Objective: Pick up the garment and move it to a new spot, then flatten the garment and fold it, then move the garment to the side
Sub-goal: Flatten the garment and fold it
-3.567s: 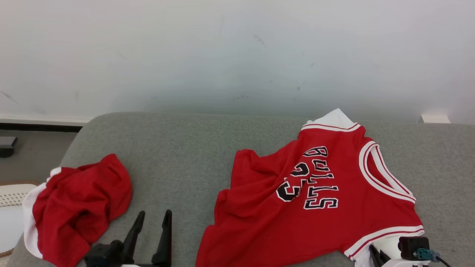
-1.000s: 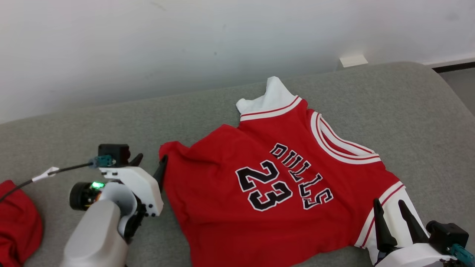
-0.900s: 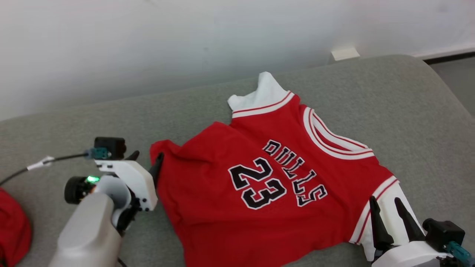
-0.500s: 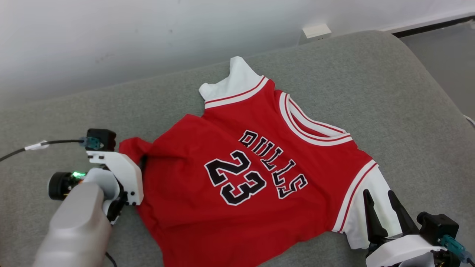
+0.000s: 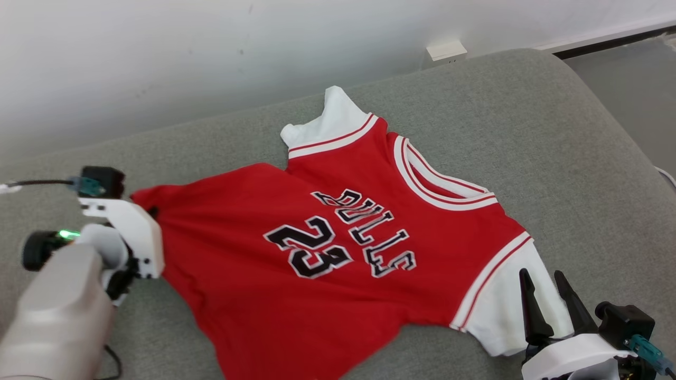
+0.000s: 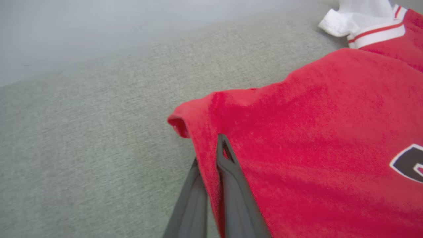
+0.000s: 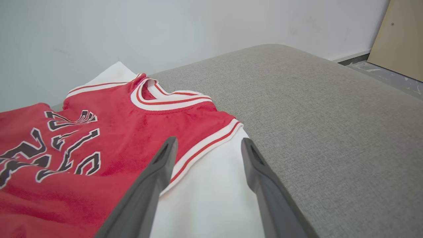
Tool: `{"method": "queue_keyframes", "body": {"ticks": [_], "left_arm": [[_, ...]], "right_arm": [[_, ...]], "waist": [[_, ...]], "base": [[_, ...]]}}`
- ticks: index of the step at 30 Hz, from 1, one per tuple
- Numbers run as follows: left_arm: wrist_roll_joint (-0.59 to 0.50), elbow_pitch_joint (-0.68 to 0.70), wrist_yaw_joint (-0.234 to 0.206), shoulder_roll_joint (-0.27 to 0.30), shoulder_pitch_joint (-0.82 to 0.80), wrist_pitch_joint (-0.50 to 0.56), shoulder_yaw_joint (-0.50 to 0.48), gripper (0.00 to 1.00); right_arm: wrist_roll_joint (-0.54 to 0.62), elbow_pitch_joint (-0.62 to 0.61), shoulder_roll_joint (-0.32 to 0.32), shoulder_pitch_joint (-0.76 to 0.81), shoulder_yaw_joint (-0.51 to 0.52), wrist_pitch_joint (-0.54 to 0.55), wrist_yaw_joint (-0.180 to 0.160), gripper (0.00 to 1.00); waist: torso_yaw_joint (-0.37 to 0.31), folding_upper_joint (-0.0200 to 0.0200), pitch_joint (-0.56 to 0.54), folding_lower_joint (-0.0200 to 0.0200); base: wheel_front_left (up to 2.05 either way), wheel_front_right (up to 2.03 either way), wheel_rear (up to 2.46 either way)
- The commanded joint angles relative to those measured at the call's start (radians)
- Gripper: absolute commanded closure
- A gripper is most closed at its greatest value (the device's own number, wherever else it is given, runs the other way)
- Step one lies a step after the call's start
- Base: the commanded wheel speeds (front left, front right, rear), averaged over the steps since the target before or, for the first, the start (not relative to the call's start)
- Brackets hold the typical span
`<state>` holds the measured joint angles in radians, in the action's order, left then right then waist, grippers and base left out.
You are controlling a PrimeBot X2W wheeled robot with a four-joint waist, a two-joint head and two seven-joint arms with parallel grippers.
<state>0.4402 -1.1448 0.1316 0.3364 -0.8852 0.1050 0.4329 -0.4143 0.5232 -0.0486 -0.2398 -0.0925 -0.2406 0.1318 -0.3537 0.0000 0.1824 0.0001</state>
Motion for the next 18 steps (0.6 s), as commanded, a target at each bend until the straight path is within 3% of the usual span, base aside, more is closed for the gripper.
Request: {"method": "queue_keyframes", "body": {"ticks": [1,8,9,10,18], "left_arm": [[0.011,0.001,-0.002,0.030,-0.016,-0.004,0.005,1.00],[0.053,-0.023,-0.002,0.113,-0.059,-0.051,0.000,1.00],[0.067,-0.023,-0.002,0.119,-0.063,-0.060,-0.008,0.74],[0.071,-0.024,-0.002,0.126,-0.066,-0.066,-0.008,0.00],[0.121,0.015,-0.002,0.135,-0.032,-0.122,0.038,0.00]], "right_arm": [[-0.003,0.002,-0.004,-0.007,0.002,-0.008,-0.002,0.00],[-0.008,0.000,-0.004,-0.020,-0.003,-0.016,-0.002,0.00],[-0.008,0.000,-0.004,-0.024,-0.005,-0.016,-0.002,0.00],[-0.009,0.000,-0.004,-0.027,-0.008,-0.017,-0.002,0.00],[-0.009,0.006,-0.003,-0.018,-0.014,-0.019,-0.002,0.00]], "waist": [[0.000,0.0000,0.002,-0.0001],[-0.006,0.0000,0.020,-0.0001],[-0.007,0.0000,0.022,-0.0001],[-0.008,0.0000,0.023,-0.0001],[0.020,0.0000,-0.010,-0.0001]], "base": [[0.00,0.00,0.00],[0.00,0.00,0.00],[0.00,0.00,0.00],[0.00,0.00,0.00],[0.00,0.00,0.00]]}}
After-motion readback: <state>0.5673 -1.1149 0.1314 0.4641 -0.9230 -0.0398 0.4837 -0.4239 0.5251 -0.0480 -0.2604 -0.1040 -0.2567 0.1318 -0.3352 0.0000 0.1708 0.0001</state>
